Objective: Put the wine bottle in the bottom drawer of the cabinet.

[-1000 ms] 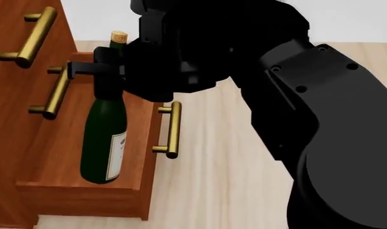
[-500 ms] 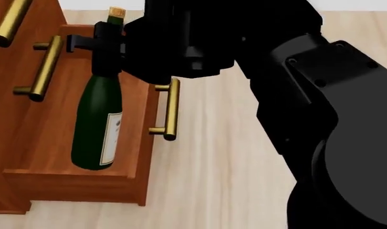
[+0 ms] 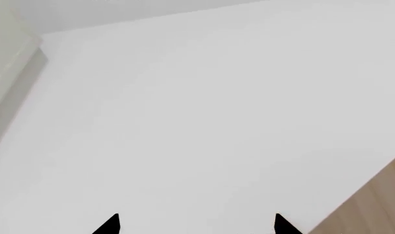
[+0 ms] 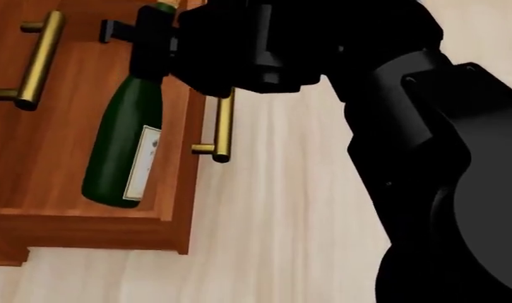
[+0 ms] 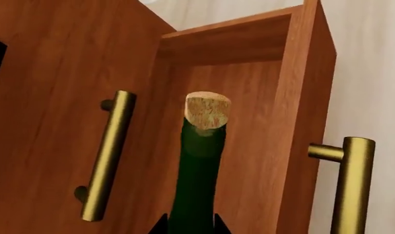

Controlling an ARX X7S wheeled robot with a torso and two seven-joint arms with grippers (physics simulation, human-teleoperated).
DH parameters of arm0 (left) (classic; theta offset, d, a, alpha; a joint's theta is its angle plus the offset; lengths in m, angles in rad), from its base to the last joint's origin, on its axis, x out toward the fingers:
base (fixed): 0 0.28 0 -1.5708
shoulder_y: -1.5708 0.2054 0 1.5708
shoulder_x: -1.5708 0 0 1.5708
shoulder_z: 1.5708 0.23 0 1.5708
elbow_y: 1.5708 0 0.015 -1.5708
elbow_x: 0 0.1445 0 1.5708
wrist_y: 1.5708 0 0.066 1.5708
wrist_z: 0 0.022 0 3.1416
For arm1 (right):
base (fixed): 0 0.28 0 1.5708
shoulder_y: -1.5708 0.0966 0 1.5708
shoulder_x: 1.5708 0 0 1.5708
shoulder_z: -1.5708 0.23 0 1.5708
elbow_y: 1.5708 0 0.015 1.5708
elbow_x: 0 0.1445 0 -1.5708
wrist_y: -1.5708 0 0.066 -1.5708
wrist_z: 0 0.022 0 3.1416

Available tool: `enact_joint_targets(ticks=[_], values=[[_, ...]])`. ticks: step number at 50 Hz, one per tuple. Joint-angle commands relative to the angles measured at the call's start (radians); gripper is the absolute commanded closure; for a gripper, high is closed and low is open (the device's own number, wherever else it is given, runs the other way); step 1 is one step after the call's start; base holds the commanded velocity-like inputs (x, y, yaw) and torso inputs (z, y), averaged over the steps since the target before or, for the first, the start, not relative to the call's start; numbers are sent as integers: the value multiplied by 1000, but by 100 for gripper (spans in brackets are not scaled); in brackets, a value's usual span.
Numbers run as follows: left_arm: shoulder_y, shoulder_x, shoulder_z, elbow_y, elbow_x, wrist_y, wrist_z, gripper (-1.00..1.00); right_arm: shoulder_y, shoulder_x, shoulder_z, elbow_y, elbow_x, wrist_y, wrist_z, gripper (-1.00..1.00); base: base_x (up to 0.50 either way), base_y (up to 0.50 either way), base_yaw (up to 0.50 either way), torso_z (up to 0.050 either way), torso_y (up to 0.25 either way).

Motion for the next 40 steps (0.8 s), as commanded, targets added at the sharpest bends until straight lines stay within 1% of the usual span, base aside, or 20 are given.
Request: enact_joint_targets(ticks=[1,6,12,15,18,26,28,31,36,40], values=[[1,0,1,5,2,-2,-3,-100,-64,-26,-205,-89,21,28,8,100,0,0,0,0,-125],[0,1,-2,0,-2,-2,4,-100,-64,-26,-202,-85,28,25,21,100,0,0,0,0,-122],[-11,1,-1,-19,-1,-1,12,-100,-63,-26,-200,-102,-2,31,-1,100,0,0,0,0,-123],[-12,1,0,-16,1,-1,9,-100,-64,-26,-196,-113,-21,32,-5,100,0,0,0,0,-124],[-1,2,0,2,1,-4,1,-100,-66,-26,-190,-138,-81,38,-49,100,0,0,0,0,-123],[-1,-1,3,11,5,-9,-10,-100,-80,-26,-182,-159,-122,47,-60,100,0,0,0,0,-122],[-7,0,3,0,4,-8,-2,-100,-83,-26,-182,-148,-99,50,-30,100,0,0,0,0,-122],[-24,0,-1,-34,-2,-4,20,-100,-82,-26,-185,-145,-101,44,-28,100,0,0,0,0,-122],[-20,-2,-2,-31,-6,-6,22,-100,-82,-26,-187,-139,-89,41,-7,100,0,0,0,0,-123],[-56,0,-6,-96,-11,3,60,-100,-85,-26,-186,-144,-97,38,-14,100,0,3,5,0,-123]])
